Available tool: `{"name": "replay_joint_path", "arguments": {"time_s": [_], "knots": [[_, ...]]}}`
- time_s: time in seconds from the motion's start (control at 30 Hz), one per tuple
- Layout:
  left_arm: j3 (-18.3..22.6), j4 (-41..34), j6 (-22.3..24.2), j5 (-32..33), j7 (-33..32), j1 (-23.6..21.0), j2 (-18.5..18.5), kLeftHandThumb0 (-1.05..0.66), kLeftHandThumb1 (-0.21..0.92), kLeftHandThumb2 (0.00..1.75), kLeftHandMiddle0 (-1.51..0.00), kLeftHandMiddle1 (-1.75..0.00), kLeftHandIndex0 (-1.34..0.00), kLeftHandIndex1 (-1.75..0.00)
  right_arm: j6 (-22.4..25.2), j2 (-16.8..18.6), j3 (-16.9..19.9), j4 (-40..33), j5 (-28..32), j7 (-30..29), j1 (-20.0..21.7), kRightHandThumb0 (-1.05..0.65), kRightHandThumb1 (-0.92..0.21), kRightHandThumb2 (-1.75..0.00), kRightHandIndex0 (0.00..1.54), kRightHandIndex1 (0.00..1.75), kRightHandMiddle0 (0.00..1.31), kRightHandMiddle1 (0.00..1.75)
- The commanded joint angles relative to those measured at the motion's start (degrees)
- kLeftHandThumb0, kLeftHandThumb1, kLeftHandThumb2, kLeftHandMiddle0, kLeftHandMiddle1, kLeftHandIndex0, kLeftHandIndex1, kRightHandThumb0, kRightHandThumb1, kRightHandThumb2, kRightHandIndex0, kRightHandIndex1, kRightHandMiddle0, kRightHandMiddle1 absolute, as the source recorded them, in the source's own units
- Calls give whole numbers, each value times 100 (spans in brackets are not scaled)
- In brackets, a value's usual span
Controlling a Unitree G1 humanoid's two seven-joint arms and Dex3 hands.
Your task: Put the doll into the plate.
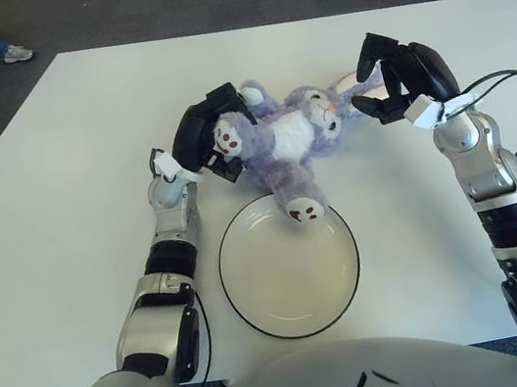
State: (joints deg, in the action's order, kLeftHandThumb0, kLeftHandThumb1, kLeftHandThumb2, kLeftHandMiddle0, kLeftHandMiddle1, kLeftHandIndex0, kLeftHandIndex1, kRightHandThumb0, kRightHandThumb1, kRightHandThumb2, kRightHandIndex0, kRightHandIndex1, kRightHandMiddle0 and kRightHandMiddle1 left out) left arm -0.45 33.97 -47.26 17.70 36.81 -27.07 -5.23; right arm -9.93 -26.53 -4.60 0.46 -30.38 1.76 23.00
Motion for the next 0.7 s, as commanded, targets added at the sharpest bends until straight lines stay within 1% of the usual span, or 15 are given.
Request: {"name": "replay_joint_path", "arguments": {"time_s": [0.0, 0.03, 0.07, 0.1, 0.13, 0.2, 0.23, 0.27, 0.3, 0.37, 0.47, 0.53, 0.57, 0.63, 0.67], "knots": [[-2, -44, 56, 60, 127, 55, 60, -1, 1, 154, -82, -175, -83, -137, -32, -167, -241, 118, -273, 209, 329, -39, -70, -71, 50, 175, 42, 163], [-4, -44, 54, 69, 139, 55, 75, -1, 1, 154, -82, -175, -83, -137, -7, -202, -288, 131, -311, 291, 367, -45, -69, -67, 42, 175, 33, 157], [-4, -45, 39, 86, 159, 51, 96, -1, 1, 154, -82, -175, -83, -136, 34, -267, -359, 156, -340, 470, 423, -53, -64, -67, 31, 175, 21, 149], [-1, -44, 29, 96, 175, 47, 111, -1, 1, 154, -82, -175, -83, -136, 63, -311, -408, 173, -358, 595, 461, -59, -58, -69, 20, 175, 14, 137], [4, -43, 13, 103, 187, 43, 128, -1, 1, 154, -82, -175, -83, -136, 92, -365, -471, 202, -367, 774, 517, -62, -54, -70, 13, 175, 9, 130], [10, -44, -4, 98, 196, 41, 157, -1, 1, 154, -82, -175, -82, -136, 118, -427, -525, 230, -365, 965, 570, -66, -48, -73, 7, 168, 4, 116], [14, -44, -6, 94, 200, 41, 165, -1, 1, 153, -82, -175, -82, -136, 125, -439, -532, 232, -362, 1009, 580, -67, -46, -75, 4, 166, 3, 110], [18, -49, -9, 84, 195, 40, 176, -1, 2, 153, -82, -175, -82, -136, 121, -457, -564, 262, -328, 1116, 619, -67, -45, -75, 3, 165, 2, 108], [17, -60, -6, 69, 183, 41, 193, -1, 2, 153, -82, -175, -82, -137, 117, -482, -591, 293, -252, 1271, 659, -68, -43, -76, 2, 160, 1, 102], [16, -79, 10, 58, 174, 44, 219, -1, 2, 153, -82, -175, -81, -138, 165, -512, -649, 336, -117, 1600, 741, -69, -40, -77, 1, 159, 1, 95], [23, -95, 32, 64, 177, 48, 240, -1, 2, 154, -82, -175, -79, -140, 327, -531, -734, 311, -87, 1979, 830, -70, -37, -77, 0, 159, 0, 87], [23, -102, 23, 42, 158, 49, 263, -1, 2, 155, -82, -175, -78, -142, 444, -569, -787, 233, -140, 2212, 860, -71, -37, -77, 0, 148, 0, 78], [25, -103, 15, 32, 150, 49, 272, -1, 2, 155, -82, -175, -77, -143, 502, -584, -812, 187, -176, 2313, 869, -71, -36, -77, 0, 136, 0, 75], [34, -99, 0, 8, 131, 45, 281, -1, 3, 155, -82, -175, -75, -146, 591, -631, -875, 120, -258, 2511, 902, -71, -37, -78, 0, 99, 0, 60], [40, -95, -5, -1, 121, 44, 286, -1, 3, 155, -82, -175, -75, -147, 619, -650, -908, 104, -282, 2605, 927, -71, -37, -78, 0, 93, 0, 57]]}}
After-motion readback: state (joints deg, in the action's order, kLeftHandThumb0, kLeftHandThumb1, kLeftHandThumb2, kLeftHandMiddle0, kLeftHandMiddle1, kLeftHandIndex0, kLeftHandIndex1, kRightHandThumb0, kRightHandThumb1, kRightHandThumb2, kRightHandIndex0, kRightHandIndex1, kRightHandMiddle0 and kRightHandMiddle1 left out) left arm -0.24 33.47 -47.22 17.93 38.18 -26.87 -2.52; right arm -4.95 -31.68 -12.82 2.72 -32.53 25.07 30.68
